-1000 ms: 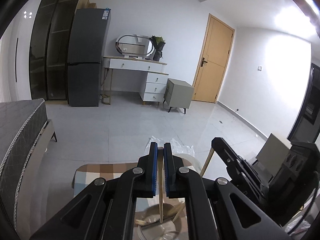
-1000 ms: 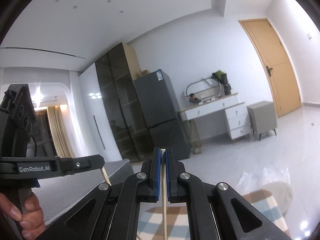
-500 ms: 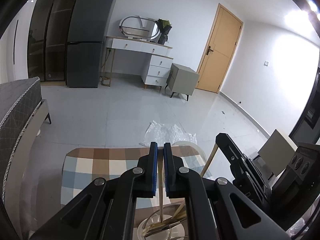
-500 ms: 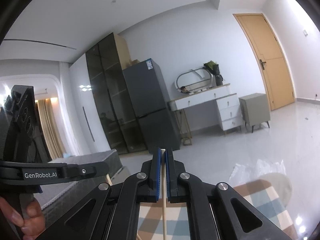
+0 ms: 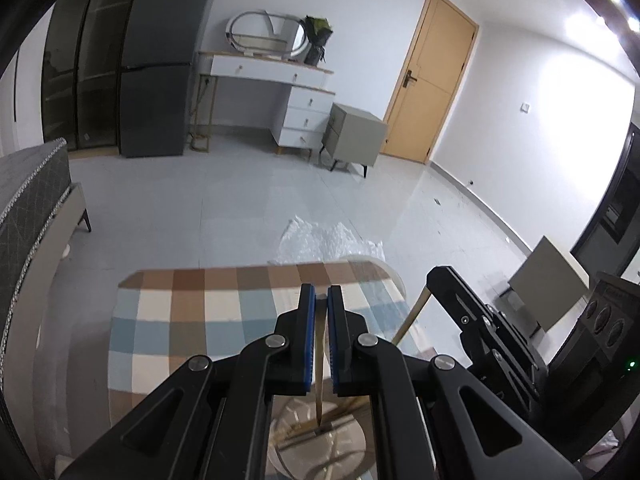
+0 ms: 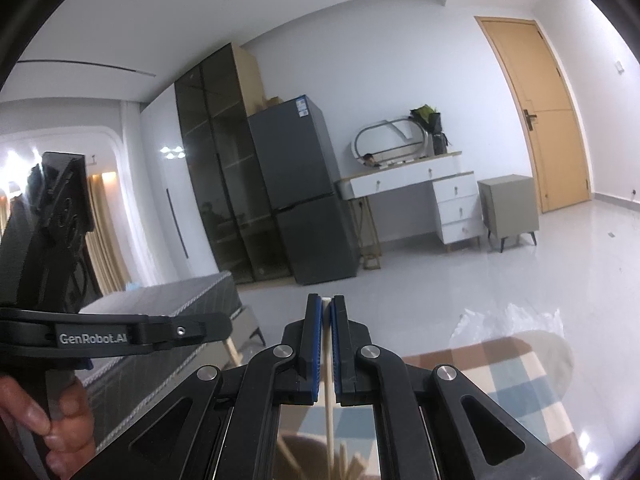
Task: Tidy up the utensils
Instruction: 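Open both grippers to release the chopsticks into the holder and withdraw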
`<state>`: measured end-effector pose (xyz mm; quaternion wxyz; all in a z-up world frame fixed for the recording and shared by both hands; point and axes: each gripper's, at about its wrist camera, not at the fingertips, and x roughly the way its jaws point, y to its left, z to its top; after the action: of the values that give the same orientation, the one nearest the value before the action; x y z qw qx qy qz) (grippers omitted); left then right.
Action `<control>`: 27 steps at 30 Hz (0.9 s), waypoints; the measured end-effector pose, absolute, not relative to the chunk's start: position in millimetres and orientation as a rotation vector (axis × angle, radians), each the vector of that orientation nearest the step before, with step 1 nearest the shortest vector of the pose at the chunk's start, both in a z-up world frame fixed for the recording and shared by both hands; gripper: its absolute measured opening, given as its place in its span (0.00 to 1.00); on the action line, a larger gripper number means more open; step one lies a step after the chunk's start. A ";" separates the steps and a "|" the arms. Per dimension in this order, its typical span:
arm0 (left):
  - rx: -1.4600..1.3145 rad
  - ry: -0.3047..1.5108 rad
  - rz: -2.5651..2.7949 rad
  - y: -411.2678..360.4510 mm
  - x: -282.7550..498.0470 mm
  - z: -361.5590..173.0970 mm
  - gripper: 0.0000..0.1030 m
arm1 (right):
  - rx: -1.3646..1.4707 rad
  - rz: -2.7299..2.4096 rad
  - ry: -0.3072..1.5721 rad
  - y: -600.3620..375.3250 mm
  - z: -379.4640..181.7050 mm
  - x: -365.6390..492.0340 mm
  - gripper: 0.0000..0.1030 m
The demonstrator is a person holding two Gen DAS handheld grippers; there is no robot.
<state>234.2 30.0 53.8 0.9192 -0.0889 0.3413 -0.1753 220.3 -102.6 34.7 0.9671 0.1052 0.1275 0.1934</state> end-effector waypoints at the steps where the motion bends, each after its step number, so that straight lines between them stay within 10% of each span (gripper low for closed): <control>1: -0.184 0.712 -0.359 29.4 232.1 53.0 0.01 | 0.210 0.395 0.264 -102.9 34.5 219.2 0.04; 13: -0.202 0.854 -0.381 29.3 217.0 34.9 0.04 | 0.193 0.427 0.395 -112.8 22.4 184.1 0.07; 16: -0.188 0.850 -0.339 31.2 203.2 39.3 0.30 | 0.188 0.428 0.402 -117.2 26.2 172.4 0.11; 18: -0.188 0.829 -0.293 34.5 192.8 43.9 0.59 | 0.180 0.421 0.405 -120.8 30.3 162.1 0.37; 27: -0.125 0.768 -0.166 33.8 147.6 60.3 0.79 | 0.168 0.424 0.366 -132.2 45.7 117.2 0.73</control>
<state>147.6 33.8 60.3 0.9218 -0.0611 0.3741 -0.0810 117.2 -132.2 45.7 0.9575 0.0827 0.1806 0.2090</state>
